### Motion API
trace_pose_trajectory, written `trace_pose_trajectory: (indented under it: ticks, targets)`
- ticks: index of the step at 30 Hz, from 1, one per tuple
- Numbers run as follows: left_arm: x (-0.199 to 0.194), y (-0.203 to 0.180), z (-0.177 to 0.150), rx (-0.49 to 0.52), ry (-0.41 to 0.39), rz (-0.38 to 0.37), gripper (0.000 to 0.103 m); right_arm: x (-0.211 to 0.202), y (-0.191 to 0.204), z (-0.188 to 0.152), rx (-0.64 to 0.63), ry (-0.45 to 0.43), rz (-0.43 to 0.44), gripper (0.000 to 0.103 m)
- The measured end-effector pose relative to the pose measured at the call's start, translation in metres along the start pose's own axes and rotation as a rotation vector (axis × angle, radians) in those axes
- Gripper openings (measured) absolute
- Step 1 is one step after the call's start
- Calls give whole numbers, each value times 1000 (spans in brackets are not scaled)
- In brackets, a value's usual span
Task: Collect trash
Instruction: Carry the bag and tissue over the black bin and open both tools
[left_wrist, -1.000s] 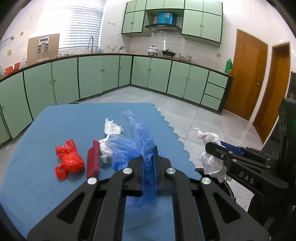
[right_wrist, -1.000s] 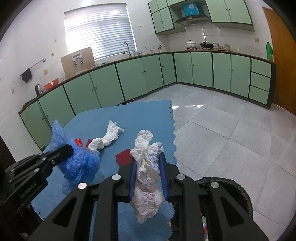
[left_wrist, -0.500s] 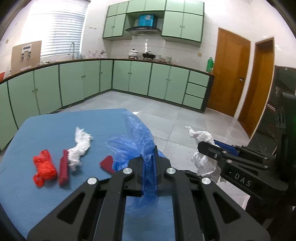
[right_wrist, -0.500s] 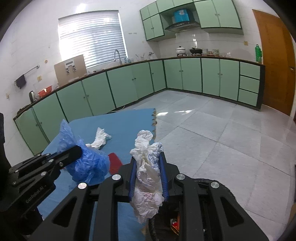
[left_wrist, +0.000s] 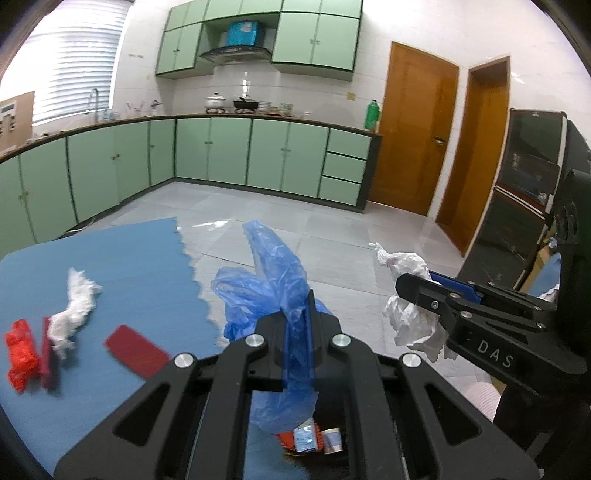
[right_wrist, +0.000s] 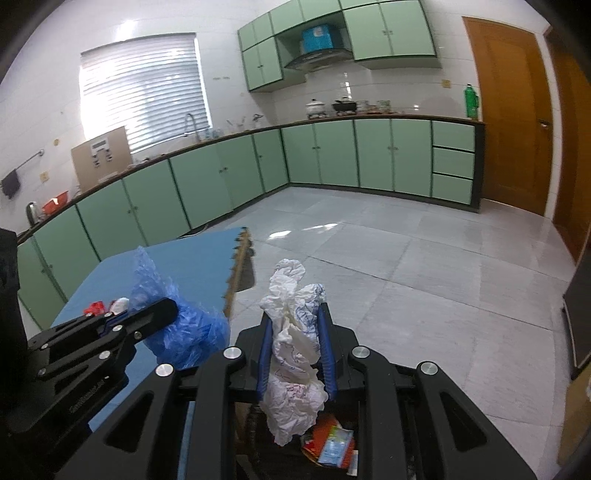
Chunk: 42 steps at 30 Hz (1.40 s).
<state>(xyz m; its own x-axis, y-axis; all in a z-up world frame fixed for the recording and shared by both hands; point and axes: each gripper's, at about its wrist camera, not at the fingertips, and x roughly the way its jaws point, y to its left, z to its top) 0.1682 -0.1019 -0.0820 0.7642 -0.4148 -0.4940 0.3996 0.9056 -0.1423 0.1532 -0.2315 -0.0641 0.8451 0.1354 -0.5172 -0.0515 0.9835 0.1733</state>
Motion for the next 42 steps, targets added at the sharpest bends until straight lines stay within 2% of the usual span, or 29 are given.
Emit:
trace_pose_trajectory:
  ticks: [7, 24, 29, 32, 34, 37, 41, 42]
  targets:
    - [34, -23, -5, 11, 31, -53, 6, 5, -31, -9, 31, 16, -53, 23]
    - [113, -40, -26, 37, 168, -52, 6, 55, -79, -41, 95, 134, -98, 23]
    - [122, -39, -27, 32, 187, -60, 11, 60, -84, -44, 102, 143, -102, 32]
    - [126, -36, -27, 19, 191, -57, 24, 60, -86, -44, 102, 142, -106, 41]
    - [125, -33, -26, 5, 186, -56, 35, 60, -86, -42, 102, 139, -109, 52]
    - [119, -29, -22, 1, 171, -46, 46, 57, -85, -40, 104, 133, -112, 57]
    - [104, -19, -13, -22, 142, -41, 52, 50, -84, -34, 105, 115, -106, 69]
    - [99, -17, -10, -21, 129, -34, 55, 46, -82, -31, 102, 103, -109, 77]
